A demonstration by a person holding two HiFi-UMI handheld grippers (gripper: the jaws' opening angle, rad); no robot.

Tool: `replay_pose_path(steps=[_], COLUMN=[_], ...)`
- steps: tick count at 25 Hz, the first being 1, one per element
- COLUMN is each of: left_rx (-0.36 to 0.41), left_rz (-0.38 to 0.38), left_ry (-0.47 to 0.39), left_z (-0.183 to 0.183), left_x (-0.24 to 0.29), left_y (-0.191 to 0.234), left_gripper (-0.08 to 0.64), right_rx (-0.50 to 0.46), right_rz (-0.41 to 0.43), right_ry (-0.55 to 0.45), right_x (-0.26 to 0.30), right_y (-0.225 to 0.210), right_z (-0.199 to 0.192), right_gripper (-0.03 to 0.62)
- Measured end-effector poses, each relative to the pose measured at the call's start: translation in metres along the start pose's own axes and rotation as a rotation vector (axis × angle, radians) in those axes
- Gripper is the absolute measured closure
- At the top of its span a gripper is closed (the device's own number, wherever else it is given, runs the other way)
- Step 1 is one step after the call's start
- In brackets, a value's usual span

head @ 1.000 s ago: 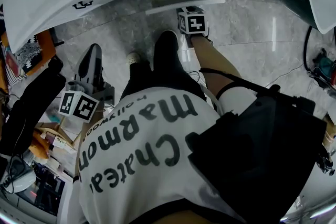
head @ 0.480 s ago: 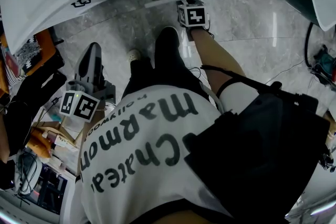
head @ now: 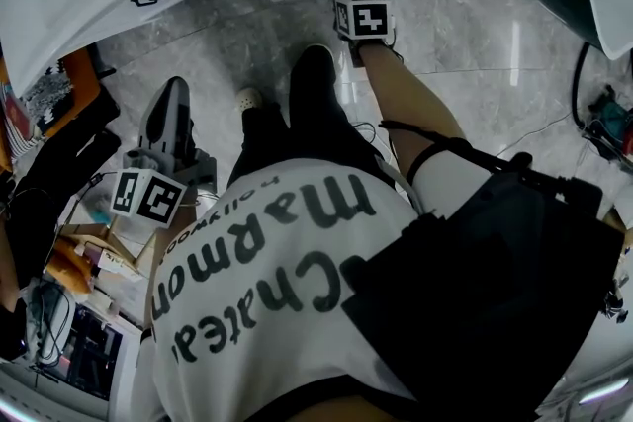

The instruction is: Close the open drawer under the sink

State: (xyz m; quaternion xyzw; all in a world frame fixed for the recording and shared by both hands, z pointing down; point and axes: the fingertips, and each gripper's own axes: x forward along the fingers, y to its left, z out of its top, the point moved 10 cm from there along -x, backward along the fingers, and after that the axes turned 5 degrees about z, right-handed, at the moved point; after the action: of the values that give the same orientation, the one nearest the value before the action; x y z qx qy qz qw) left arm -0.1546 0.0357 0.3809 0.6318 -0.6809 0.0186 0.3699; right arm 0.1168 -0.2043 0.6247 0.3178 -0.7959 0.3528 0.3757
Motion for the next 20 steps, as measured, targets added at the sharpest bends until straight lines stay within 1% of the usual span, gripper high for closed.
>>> replay_pose_path(steps=[8, 20], left_rx=[-0.004, -0.003], left_rz=[-0.01, -0.007], left_ry=[0.01, 0.014], left_z=[-0.007, -0.007], left_x=[0.005, 0.009], left_y=[-0.002, -0.004], left_gripper=[0.551, 0.551], right_rx=[-0.02, -0.053], right_rz=[0.01, 0.017], right_ry=[0.001, 0.008], right_x=[0.003, 0.007], right_y=[-0.002, -0.004], right_z=[0.006, 0.022], right_gripper=[0.439, 0.439])
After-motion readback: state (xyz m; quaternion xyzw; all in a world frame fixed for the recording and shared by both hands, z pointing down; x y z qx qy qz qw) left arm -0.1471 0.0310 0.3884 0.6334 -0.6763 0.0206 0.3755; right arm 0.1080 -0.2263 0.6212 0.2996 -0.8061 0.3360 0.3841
